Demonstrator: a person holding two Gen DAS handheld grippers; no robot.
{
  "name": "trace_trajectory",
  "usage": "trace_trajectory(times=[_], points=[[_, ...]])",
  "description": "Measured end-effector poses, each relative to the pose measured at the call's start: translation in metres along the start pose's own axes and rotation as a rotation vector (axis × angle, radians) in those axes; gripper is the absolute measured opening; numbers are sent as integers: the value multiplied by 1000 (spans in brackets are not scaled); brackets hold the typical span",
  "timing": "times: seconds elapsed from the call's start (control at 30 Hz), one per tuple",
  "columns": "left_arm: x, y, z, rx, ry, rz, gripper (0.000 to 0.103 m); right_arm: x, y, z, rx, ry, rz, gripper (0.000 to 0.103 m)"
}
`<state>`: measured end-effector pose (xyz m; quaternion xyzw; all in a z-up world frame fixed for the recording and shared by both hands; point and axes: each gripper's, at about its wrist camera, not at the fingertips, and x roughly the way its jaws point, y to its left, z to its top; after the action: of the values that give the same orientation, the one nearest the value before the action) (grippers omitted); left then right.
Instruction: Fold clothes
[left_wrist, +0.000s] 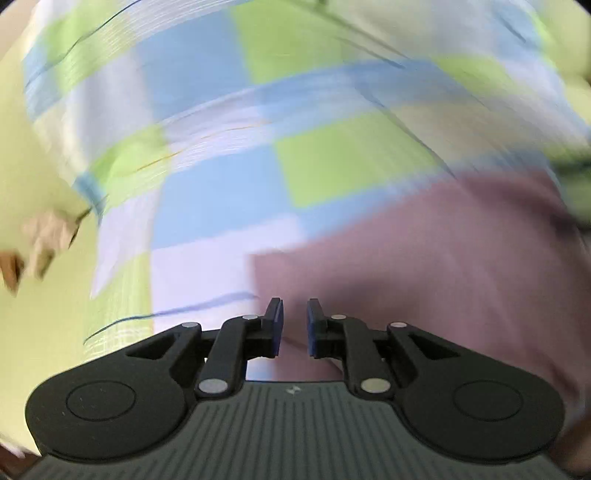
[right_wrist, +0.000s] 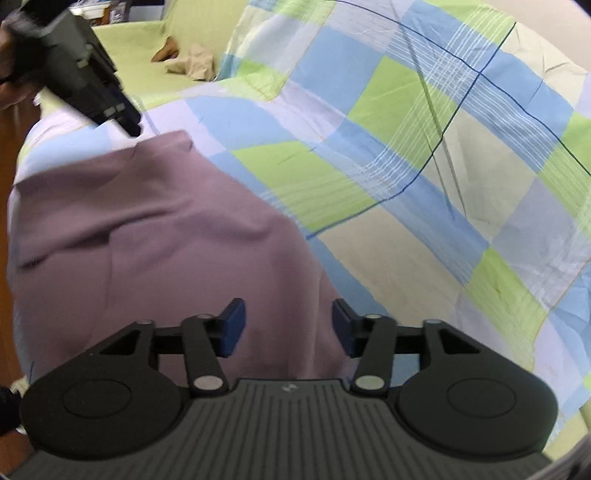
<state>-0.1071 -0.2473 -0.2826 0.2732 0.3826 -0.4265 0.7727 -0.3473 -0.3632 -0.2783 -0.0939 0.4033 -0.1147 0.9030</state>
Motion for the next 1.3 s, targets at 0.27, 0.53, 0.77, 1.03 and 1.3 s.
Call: trace_trajectory(times=[0.27, 0.53, 0.77, 1.03, 1.3], points=[[68, 50, 18, -169, 137, -213, 25, 26, -13, 13, 139, 72, -97, 56], [89, 71, 9, -269, 185, -356, 38, 27, -82, -24, 731, 90, -61, 59], [82, 75, -3, -284, 181, -383, 40, 27, -102, -51, 1006, 51, -6, 58], [92, 60, 1, -211, 133, -409, 8, 48, -109, -68, 1113, 17, 90, 8], [70, 61, -13, -184, -44, -342, 5, 37, -104, -63, 1044, -22, -28, 6]])
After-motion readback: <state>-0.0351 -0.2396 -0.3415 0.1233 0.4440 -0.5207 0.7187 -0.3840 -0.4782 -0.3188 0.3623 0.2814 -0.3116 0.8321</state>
